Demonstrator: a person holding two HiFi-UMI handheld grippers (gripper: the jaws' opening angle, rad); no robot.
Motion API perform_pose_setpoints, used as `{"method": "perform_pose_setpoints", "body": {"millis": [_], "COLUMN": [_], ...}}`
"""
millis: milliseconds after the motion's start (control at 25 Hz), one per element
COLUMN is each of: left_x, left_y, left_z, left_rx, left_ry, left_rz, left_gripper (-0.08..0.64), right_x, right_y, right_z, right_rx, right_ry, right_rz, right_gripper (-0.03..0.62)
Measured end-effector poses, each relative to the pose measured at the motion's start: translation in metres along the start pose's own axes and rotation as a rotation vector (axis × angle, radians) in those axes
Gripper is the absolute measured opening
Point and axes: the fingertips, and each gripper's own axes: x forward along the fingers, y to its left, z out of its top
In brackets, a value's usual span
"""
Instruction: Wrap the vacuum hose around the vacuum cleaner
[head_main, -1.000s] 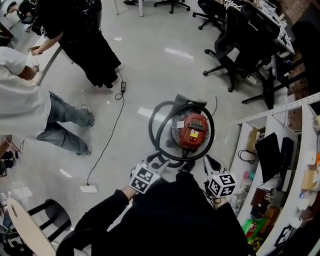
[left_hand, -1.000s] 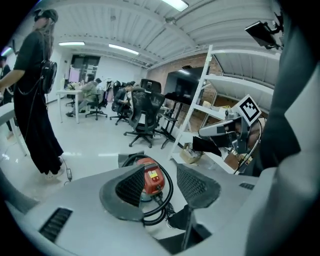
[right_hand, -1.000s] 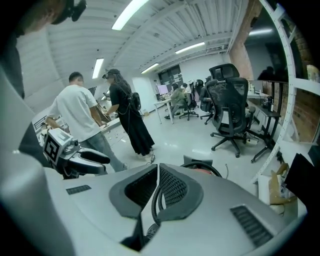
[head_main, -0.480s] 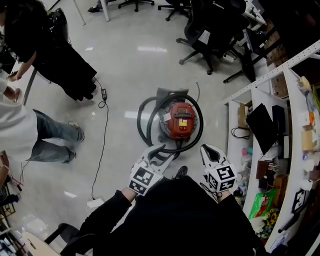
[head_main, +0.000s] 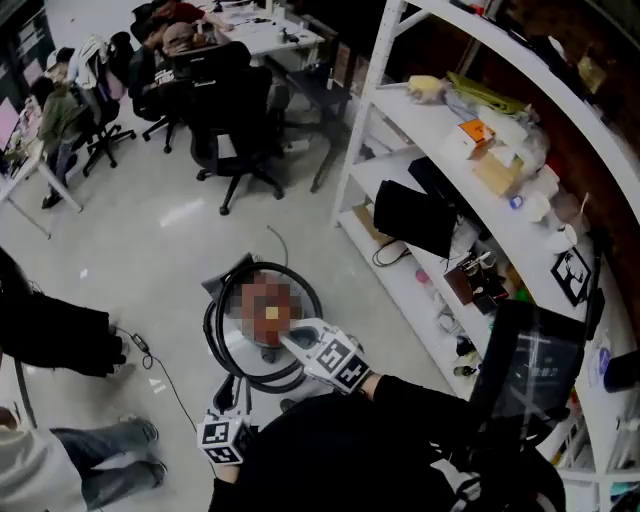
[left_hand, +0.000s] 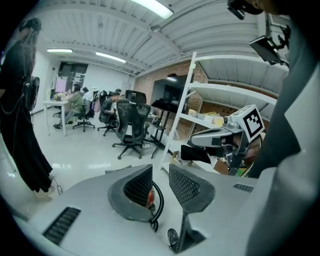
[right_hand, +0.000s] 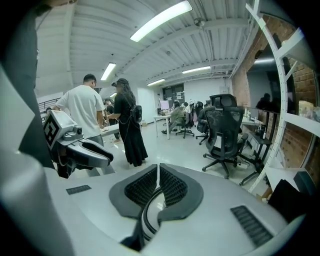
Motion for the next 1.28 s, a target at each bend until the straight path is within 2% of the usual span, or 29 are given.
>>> {"method": "perform_pose_setpoints", "body": {"millis": [80,200,400,600,720,960,1280], "left_x": [0.004,0.012,0.026,0.034,0.041,0.044,0.051], "left_y": [-0.003,-0.014,-0.037,-0.053,-0.060,-0.058,-0.062], "left_z": [-0.001,0.008,0.018,0.007,0.010,0.015,0.025], "left_rx": [-0.022,-0.014,0.011,-0.017,-0.007,-0.014,0.002], "left_ry": [0.010,0.009,0.017,0.055,0.061,0.062,0.050], "left_rz": [0.027,0.054,0.058,0.076,0.076,0.114,0.106], "left_gripper": [0.117,0.117,0.117,0.117,0.117,0.117,0.117], "right_x": [-0.009,-0.022,-0.035,-0.044,-0.047,-0.046,-0.052], "right_y": [-0.007,-0.021,-0.039,-0.053,-0.062,-0.072,-0.082], "right_z": [0.002,-0.001,-0.015,-0.032,-0.037,-0.035,-0.030], "right_rx": [0.008,0.037,0.078,0.106,0.129,0.106,0.114], "right_ry": [-0.028,-0.055,-0.065,-0.063,-0.063,-0.057,-0.076], "right_rz": [0.009,0.011,0.025,0.041,0.038,0.047,0.025], "right_gripper": [0.026,0.026,0.026,0.026,0.026,0.017,0.017]}}
